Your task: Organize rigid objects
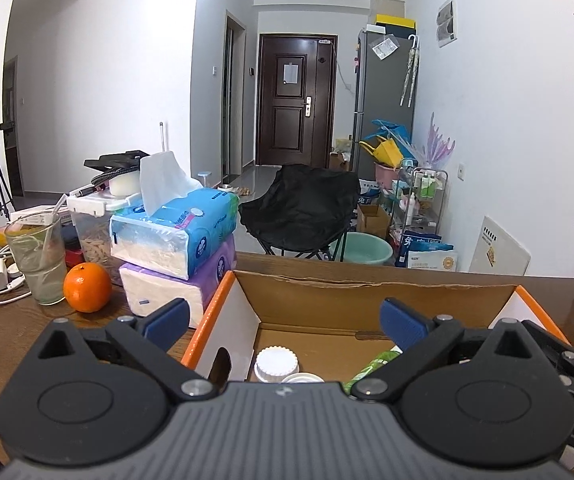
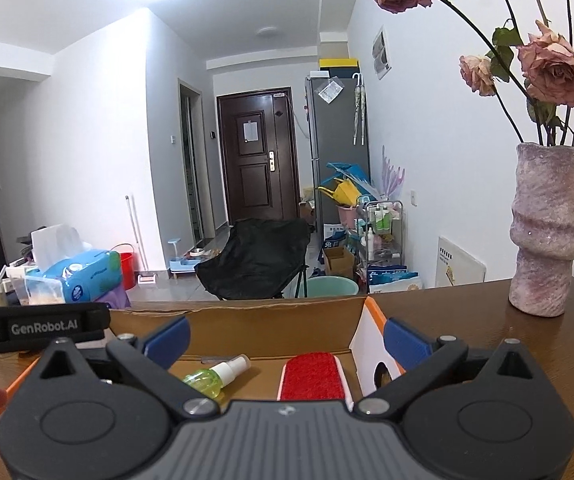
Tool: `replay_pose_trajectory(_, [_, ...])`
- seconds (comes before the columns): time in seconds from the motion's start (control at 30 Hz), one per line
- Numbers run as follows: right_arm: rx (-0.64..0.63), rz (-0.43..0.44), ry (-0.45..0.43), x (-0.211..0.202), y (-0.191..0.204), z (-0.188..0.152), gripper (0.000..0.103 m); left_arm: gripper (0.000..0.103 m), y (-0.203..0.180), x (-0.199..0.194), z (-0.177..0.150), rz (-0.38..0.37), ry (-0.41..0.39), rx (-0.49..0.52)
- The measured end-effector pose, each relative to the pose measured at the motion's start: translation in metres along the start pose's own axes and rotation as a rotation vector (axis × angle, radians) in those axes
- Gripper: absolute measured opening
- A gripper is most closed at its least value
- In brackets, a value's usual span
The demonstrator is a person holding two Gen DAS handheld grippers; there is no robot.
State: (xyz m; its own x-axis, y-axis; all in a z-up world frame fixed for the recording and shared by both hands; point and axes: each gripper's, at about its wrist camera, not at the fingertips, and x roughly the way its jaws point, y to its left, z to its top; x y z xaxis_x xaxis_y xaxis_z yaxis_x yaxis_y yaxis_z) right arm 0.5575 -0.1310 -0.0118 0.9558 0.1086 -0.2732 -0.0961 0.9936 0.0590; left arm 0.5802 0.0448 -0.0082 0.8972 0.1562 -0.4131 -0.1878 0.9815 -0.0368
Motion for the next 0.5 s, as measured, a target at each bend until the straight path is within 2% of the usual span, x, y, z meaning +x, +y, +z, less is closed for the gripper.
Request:
replay_pose_trajectory(0.3, [-0.01,0.007,-0.009,-0.013,-0.004,0.006,0.103,0.103,0.008,-0.018,0.007,-0.004,-0.012,-0.002])
replay_pose_trajectory(0.5, [-0.035,0.022,-0.024,-0.043,-0.002,0.011,0.103,0.103,0.013,-0.046,0.011,-0.022,-0.026,0.006])
